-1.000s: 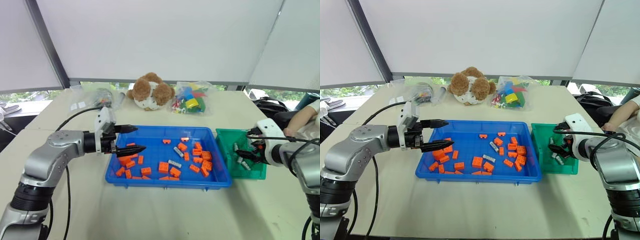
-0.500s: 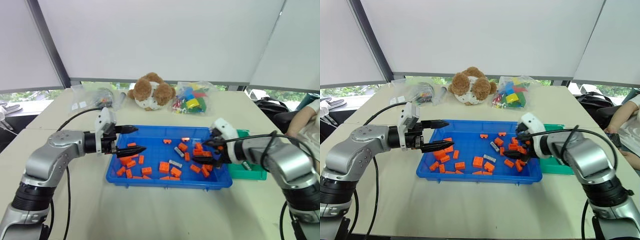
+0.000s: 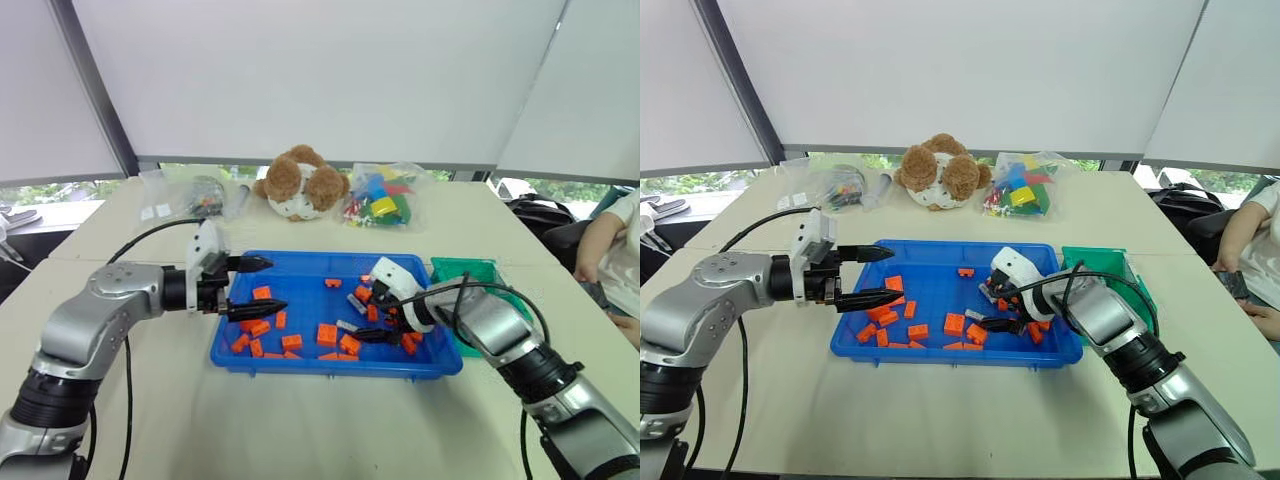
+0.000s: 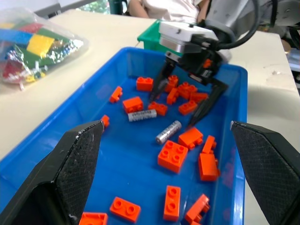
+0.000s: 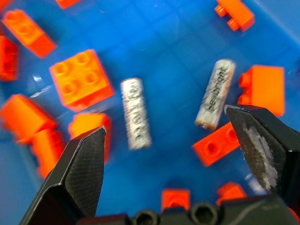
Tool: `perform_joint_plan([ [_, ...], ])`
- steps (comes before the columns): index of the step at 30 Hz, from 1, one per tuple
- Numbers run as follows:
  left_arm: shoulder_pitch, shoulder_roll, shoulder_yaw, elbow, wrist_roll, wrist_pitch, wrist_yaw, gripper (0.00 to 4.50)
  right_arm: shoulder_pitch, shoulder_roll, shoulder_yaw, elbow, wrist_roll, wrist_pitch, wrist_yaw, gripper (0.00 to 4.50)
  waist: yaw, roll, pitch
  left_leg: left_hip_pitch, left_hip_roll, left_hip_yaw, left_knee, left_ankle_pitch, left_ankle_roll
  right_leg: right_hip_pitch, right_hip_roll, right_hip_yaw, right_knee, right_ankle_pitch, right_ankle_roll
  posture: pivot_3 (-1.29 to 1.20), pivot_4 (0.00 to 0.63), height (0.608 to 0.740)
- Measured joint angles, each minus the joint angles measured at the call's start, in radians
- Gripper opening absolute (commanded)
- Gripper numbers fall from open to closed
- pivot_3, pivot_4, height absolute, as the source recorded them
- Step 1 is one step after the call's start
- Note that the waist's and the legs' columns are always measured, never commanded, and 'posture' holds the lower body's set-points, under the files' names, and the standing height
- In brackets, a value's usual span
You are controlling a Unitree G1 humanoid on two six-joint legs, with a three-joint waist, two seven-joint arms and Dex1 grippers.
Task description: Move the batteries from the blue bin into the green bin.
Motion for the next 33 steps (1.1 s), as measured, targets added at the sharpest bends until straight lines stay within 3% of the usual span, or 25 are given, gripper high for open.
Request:
perform_joint_plan([
  [8,0.0,0.004,0.0,-0.005,-0.001,0.002,0.001,4.5,0.0,0.043,0.031,0.028,-0.06,-0.057,0.016,4.43,0.0,0.0,0.0,0.0,0.0,0.0,0.0,0.0,0.0,0.0,0.0,0.0,0.0,0.0,0.0,0.0,0.15,0.727],
  [9,0.0,0.004,0.0,-0.005,-0.001,0.002,0.001,4.5,0.0,0.045,0.033,0.028,-0.064,-0.061,0.021,4.21,-0.001,0.0,0.0,0.0,0.0,0.0,0.0,0.0,0.0,0.0,0.0,0.0,0.0,0.0,0.0,0.0,0.15,0.727],
  [11,0.0,0.004,0.0,-0.005,-0.001,0.002,0.002,4.5,0.0,0.054,0.033,0.029,-0.07,-0.058,0.027,3.59,-0.001,0.0,0.0,0.0,0.0,0.0,0.0,0.0,0.0,0.0,0.0,0.0,0.0,0.0,0.0,0.0,0.15,0.727],
  [18,0.0,0.004,0.0,-0.011,-0.001,0.004,0.012,4.5,0.0,0.064,0.028,0.03,-0.077,-0.016,0.043,0.14,0.001,0.0,0.0,0.0,0.0,0.0,0.001,0.0,0.0,0.001,0.0,0.0,0.0,0.0,0.0,0.0,0.15,0.727],
  [24,0.001,0.004,0.001,-0.013,-0.001,0.004,0.015,4.5,0.011,0.045,-0.027,-0.036,-0.055,0.091,0.038,0.04,0.003,0.0,0.0,0.0,0.0,0.0,0.001,0.0,0.0,0.0,0.0,0.0,0.001,0.0,0.0,0.0,0.15,0.727],
  [29,0.001,0.004,0.001,-0.014,-0.002,0.004,0.014,4.5,-0.033,-0.007,-0.251,-0.221,0.044,0.276,0.005,0.04,0.003,0.0,0.0,0.0,0.0,0.0,0.0,0.0,0.0,0.0,0.0,0.0,0.001,0.0,0.0,0.0,0.15,0.727],
  [33,0.002,0.005,0.001,-0.011,-0.001,0.002,0.01,4.5,-0.043,-0.175,-0.45,-0.263,0.055,0.353,-0.056,0.04,0.025,0.0,0.0,0.0,0.0,0.001,0.0,-0.001,0.001,0.0,-0.001,0.0,0.0,0.0,0.0,0.0,0.15,0.727],
])
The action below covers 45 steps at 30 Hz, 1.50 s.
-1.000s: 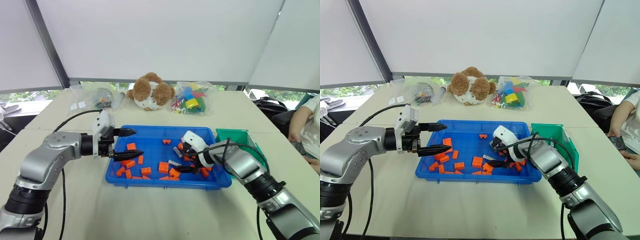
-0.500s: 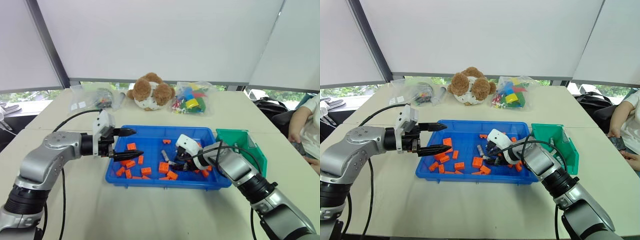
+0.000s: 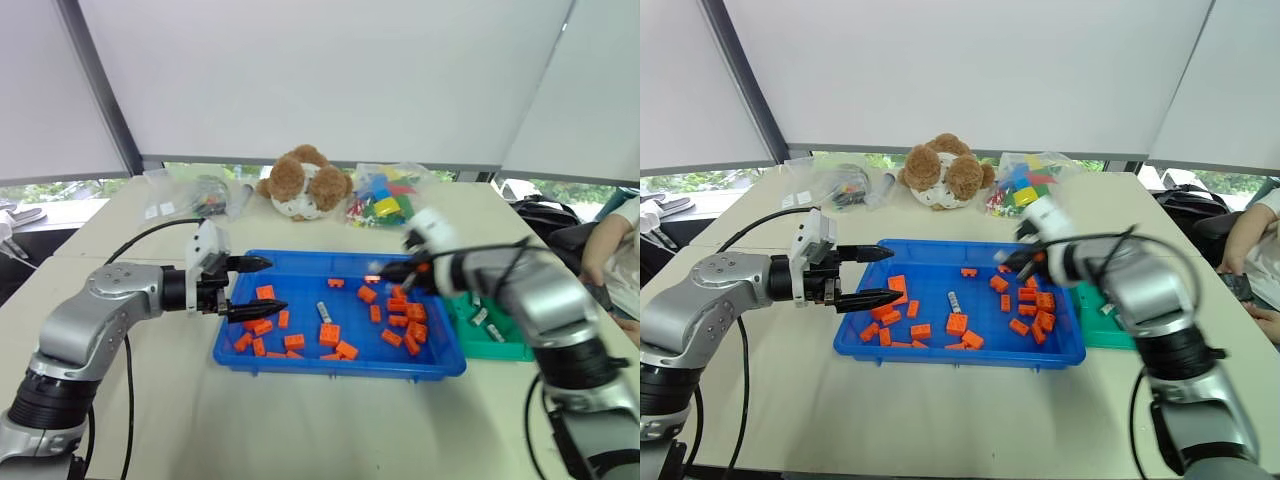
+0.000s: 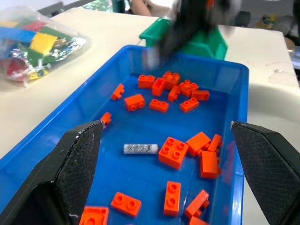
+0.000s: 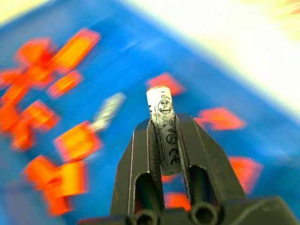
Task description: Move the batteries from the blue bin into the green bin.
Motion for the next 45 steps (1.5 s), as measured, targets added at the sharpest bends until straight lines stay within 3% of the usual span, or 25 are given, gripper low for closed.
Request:
perform_joint_plan([
  [5,-0.004,-0.005,-0.002,0.007,0.001,-0.005,-0.006,4.5,0.141,-0.115,-0.075,0.06,-0.032,-0.017,-0.058,0.04,0.001,-0.001,0.0,0.001,0.0,0.0,0.0,-0.001,0.002,0.001,0.0,0.0,0.0,-0.001,-0.001,0.0,0.15,0.727],
  [10,-0.013,-0.015,-0.016,0.018,0.003,-0.008,-0.011,4.5,0.236,-0.118,-0.073,0.161,-0.035,-0.079,-0.085,0.04,-0.005,0.0,0.0,0.001,0.0,0.0,0.0,0.0,0.001,0.0,0.001,0.001,0.0,0.0,0.0,0.0,0.15,0.727],
  [12,-0.018,-0.015,-0.019,0.018,0.003,-0.008,-0.011,4.5,0.242,-0.116,-0.072,0.197,-0.037,-0.112,-0.103,1.11,-0.004,0.0,0.0,0.001,0.0,0.0,0.0,0.0,0.001,0.0,0.001,0.001,0.0,0.0,0.0,0.0,0.15,0.727],
  [13,-0.02,-0.015,-0.019,0.018,0.003,-0.008,-0.011,4.5,0.245,-0.115,-0.072,0.207,-0.037,-0.121,-0.107,1.35,-0.003,0.0,0.0,0.001,0.0,0.0,0.0,0.0,0.0,0.0,0.001,0.001,0.0,0.0,0.0,0.0,0.15,0.727],
  [19,-0.021,-0.012,-0.018,0.018,0.002,-0.007,-0.011,4.5,0.234,-0.104,-0.071,0.19,-0.007,-0.131,-0.107,4.46,-0.001,0.0,0.0,0.001,0.0,0.0,0.0,0.0,0.0,0.0,0.001,0.001,0.0,0.0,0.0,0.0,0.15,0.727],
  [22,-0.02,-0.009,-0.018,0.017,0.002,-0.007,-0.011,4.5,0.18,-0.085,-0.055,0.152,0.01,-0.116,-0.105,4.46,-0.006,0.0,0.0,0.001,0.0,0.0,0.0,0.0,0.0,0.0,0.001,0.001,0.001,0.0,0.0,0.0,0.15,0.727],
  [27,-0.018,-0.007,-0.016,0.016,0.001,-0.006,-0.01,4.5,0.01,0.12,-0.003,0.05,0.099,-0.039,-0.128,4.46,-0.013,0.0,0.0,0.001,0.001,-0.001,-0.001,0.0,0.0,-0.001,0.002,0.001,0.002,0.0,0.0,0.0,0.15,0.727],
  [31,-0.018,-0.007,-0.017,0.016,0.001,-0.006,-0.008,4.5,0.016,0.319,0.149,0.078,0.101,-0.034,-0.192,4.46,-0.014,0.0,0.0,0.0,0.001,0.0,0.0,0.0,-0.001,-0.001,0.001,0.0,0.001,0.0,0.0,0.0,0.15,0.727],
  [35,-0.011,0.0,-0.012,0.014,0.001,-0.004,-0.002,4.5,0.017,0.421,0.222,0.158,0.059,-0.045,-0.274,4.46,-0.002,0.0,0.0,-0.002,0.001,0.0,0.002,0.001,-0.001,-0.001,0.001,0.0,0.002,0.0,0.0,0.0,0.15,0.727],
  [45,0.001,0.01,0.012,-0.001,-0.001,0.002,0.011,4.5,0.034,0.509,0.344,0.248,-0.028,-0.077,-0.367,4.46,-0.003,0.0,0.0,-0.002,0.001,0.0,0.002,0.001,-0.001,-0.001,0.001,0.0,0.002,0.0,0.0,0.0,0.15,0.727],
])
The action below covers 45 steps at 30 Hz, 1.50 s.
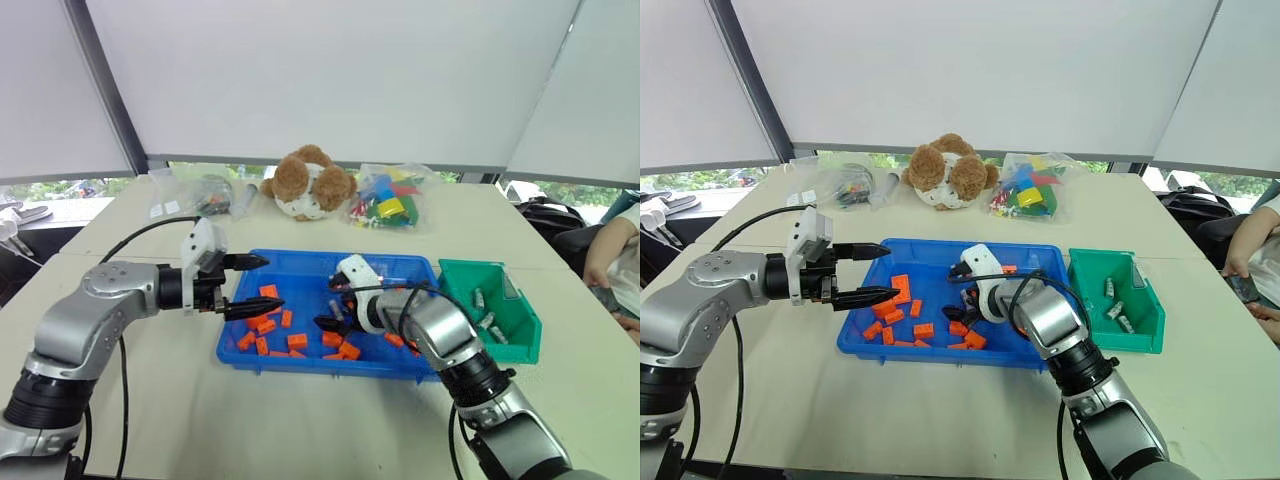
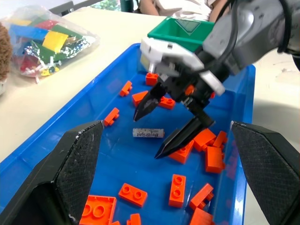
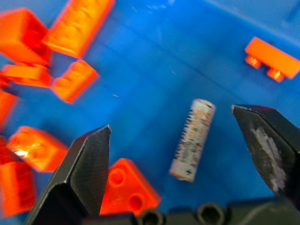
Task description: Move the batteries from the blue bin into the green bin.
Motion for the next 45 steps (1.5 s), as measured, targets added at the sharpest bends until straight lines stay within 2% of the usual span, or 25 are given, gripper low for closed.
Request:
perform_joint_plan([
  [8,0.0,0.0,0.0,-0.002,0.0,0.001,0.01,4.5,-0.022,0.016,0.01,0.092,-0.049,-0.05,-0.026,4.46,-0.001,0.0,0.0,0.0,0.0,0.0,0.0,0.0,0.0,0.0,0.0,0.0,0.0,0.0,0.0,0.0,0.15,0.727],
  [9,0.0,0.0,0.0,-0.002,0.0,0.001,0.011,4.5,-0.023,0.015,0.01,0.094,-0.05,-0.05,-0.023,4.23,-0.001,0.0,0.0,0.0,0.0,0.0,0.0,0.0,0.0,0.0,0.0,0.0,0.0,0.0,0.0,0.0,0.15,0.727],
  [11,0.0,0.0,0.0,-0.002,0.0,0.001,0.014,4.5,-0.025,0.015,0.012,0.098,-0.055,-0.051,-0.018,3.68,-0.001,0.0,0.0,0.001,0.0,0.0,0.0,0.0,0.0,0.0,0.0,0.0,0.0,0.0,0.0,0.0,0.15,0.727],
  [13,0.0,0.0,0.0,-0.002,0.0,0.001,0.018,4.5,-0.025,0.013,0.013,0.098,-0.057,-0.048,-0.009,2.78,0.0,0.0,0.0,0.001,0.0,0.0,0.0,0.0,0.0,0.001,0.0,0.0,0.0,0.0,0.0,0.0,0.15,0.727],
  [18,0.0,0.0,0.0,-0.002,0.0,0.001,0.02,4.5,-0.013,0.004,0.011,0.054,-0.054,-0.001,0.011,0.16,0.0,0.0,0.0,0.001,0.0,0.0,0.0,0.0,0.0,0.001,0.0,0.0,0.0,0.0,0.0,0.0,0.15,0.727],
  [19,0.0,0.0,0.0,-0.002,0.0,0.001,0.02,4.5,-0.01,0.002,0.01,0.044,-0.053,0.008,0.013,0.01,0.0,0.0,0.0,0.0,0.0,0.0,0.0,0.0,0.0,0.001,0.0,0.0,0.0,0.0,0.0,0.0,0.15,0.727],
  [24,0.0,-0.003,0.0,-0.003,0.0,0.0,0.02,4.5,0.021,-0.005,-0.025,-0.02,-0.025,0.055,0.025,0.03,0.0,0.0,0.0,0.0,0.0,0.0,0.0,0.0,0.0,0.0,0.0,0.0,0.0,0.0,0.0,0.0,0.15,0.727],
  [28,0.002,-0.006,-0.001,-0.004,0.0,-0.001,0.02,4.5,0.0,-0.013,-0.189,-0.126,0.067,0.099,0.051,0.03,0.002,0.0,0.0,0.0,0.0,0.0,0.0,0.0,0.0,0.0,0.0,0.0,0.0,0.0,0.0,0.0,0.15,0.727],
  [31,0.003,-0.01,-0.001,-0.004,0.0,-0.002,0.019,4.5,-0.067,-0.097,-0.341,-0.195,0.102,0.132,0.043,0.03,0.008,0.0,0.0,0.0,0.0,0.0,0.0,0.0,0.0,0.0,0.0,0.0,0.0,0.0,0.0,0.0,0.15,0.727],
  [34,0.005,-0.011,-0.001,-0.004,0.0,-0.003,0.018,4.5,-0.089,-0.239,-0.468,-0.197,0.096,0.14,0.019,0.03,0.01,0.0,0.0,0.0,0.0,0.0,0.0,-0.001,0.001,0.001,-0.001,0.0,-0.001,0.0,0.0,0.0,0.15,0.727],
  [38,0.005,-0.03,-0.004,-0.002,0.0,-0.007,0.02,4.5,0.036,-0.422,-0.569,-0.163,0.072,0.121,0.019,0.03,0.005,0.0,0.0,0.0,-0.001,0.0,-0.002,-0.001,0.002,0.001,-0.001,0.0,-0.002,0.0,0.0,0.0,0.15,0.727],
  [41,0.005,-0.037,-0.004,0.001,0.0,-0.009,0.019,4.5,0.171,-0.461,-0.591,-0.141,0.07,0.124,0.024,0.03,-0.006,0.0,0.0,0.002,-0.001,0.0,-0.003,-0.001,0.002,0.001,0.0,0.001,-0.002,0.0,0.0,0.0,0.15,0.727],
  [45,-0.008,-0.056,-0.004,0.009,0.0,-0.009,0.018,4.5,0.213,-0.464,-0.59,-0.145,0.091,0.123,0.04,0.03,-0.026,0.001,0.0,0.002,0.0,0.0,-0.003,-0.001,0.001,0.001,0.001,0.001,-0.001,0.0,0.0,0.0,0.15,0.727],
])
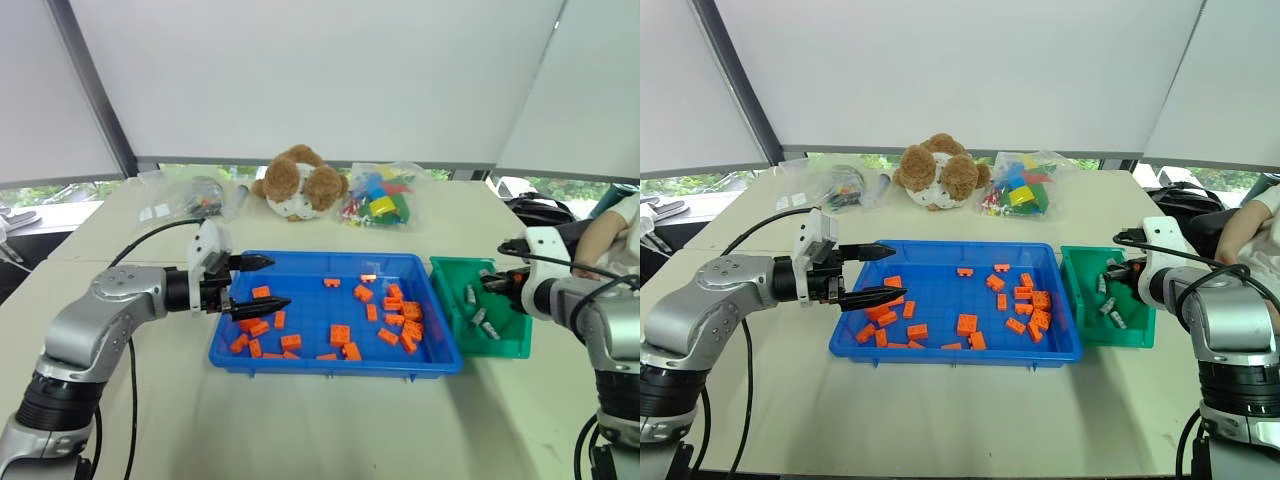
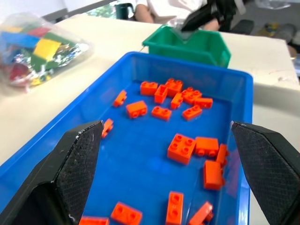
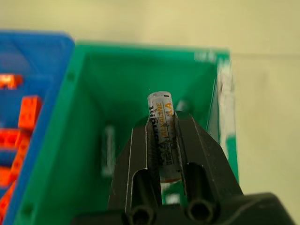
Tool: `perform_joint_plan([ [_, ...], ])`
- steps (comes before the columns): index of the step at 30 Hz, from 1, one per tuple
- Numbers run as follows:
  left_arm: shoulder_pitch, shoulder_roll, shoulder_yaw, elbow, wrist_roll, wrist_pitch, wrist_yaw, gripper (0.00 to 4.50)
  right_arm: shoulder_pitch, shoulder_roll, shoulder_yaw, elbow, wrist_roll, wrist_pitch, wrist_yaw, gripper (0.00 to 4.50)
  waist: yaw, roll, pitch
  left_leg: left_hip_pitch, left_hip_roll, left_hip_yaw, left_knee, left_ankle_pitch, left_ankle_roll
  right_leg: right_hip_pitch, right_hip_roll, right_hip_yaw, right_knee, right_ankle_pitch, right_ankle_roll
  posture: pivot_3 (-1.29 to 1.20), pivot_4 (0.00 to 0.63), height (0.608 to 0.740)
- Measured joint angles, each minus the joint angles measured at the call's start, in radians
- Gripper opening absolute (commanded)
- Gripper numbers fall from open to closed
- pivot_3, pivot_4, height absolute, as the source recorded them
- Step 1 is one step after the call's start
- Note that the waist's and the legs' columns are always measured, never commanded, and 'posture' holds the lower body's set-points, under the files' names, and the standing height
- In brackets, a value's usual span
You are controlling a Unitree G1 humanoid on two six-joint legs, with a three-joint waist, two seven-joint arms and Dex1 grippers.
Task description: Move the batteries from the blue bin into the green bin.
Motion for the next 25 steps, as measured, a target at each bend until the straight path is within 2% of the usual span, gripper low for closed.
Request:
perform_joint_plan([
  [2,-0.01,-0.007,0.0,0.002,0.0,0.001,0.0,4.5,0.009,0.0,0.001,-0.009,0.008,-0.002,0.008,1.07,0.001,0.0,0.0,0.0,0.0,0.0,0.0,0.0,0.0,0.0,0.0,0.0,0.0,0.0,0.0,0.0,0.15,0.727],
  [3,-0.016,-0.008,0.0,0.007,0.0,0.001,-0.001,4.5,0.017,0.0,0.001,-0.009,0.014,-0.003,0.01,1.41,0.002,0.0,0.0,0.0,0.0,0.0,0.0,0.0,0.0,0.0,0.0,0.0,0.0,0.0,0.0,0.0,0.15,0.727],
  [6,-0.018,-0.009,0.0,0.013,0.0,0.001,-0.002,4.5,0.027,-0.001,0.0,-0.01,0.031,-0.004,0.018,2.88,0.004,0.0,0.0,0.0,0.0,0.0,0.0,0.0,-0.001,0.0,0.0,0.0,0.0,0.0,0.0,0.0,0.15,0.727],
  [9,-0.019,-0.011,0.0,0.018,0.0,0.003,-0.004,4.5,0.028,-0.021,0.0,-0.035,0.05,-0.003,0.037,4.46,0.005,0.0,0.0,0.0,0.0,0.0,0.0,0.0,0.0,0.0,0.0,0.0,0.0,0.0,0.0,0.0,0.15,0.727],
  [16,-0.031,-0.011,-0.002,0.04,0.0,0.004,-0.02,4.5,0.057,-0.162,0.009,-0.159,0.124,-0.021,0.161,4.46,0.005,0.0,0.0,0.0,0.0,0.0,0.0,0.0,0.0,0.001,0.0,0.0,0.0,0.0,0.0,0.0,0.15,0.727],
  [25,-0.034,0.033,0.0,0.05,0.0,0.01,-0.052,4.5,0.151,-0.317,-0.094,-0.428,0.353,-0.008,0.388,4.46,0.006,0.0,0.0,0.0,0.0,-0.002,0.001,-0.002,0.004,0.001,-0.001,-0.001,-0.001,0.0,0.0,0.0,0.15,0.727],
])
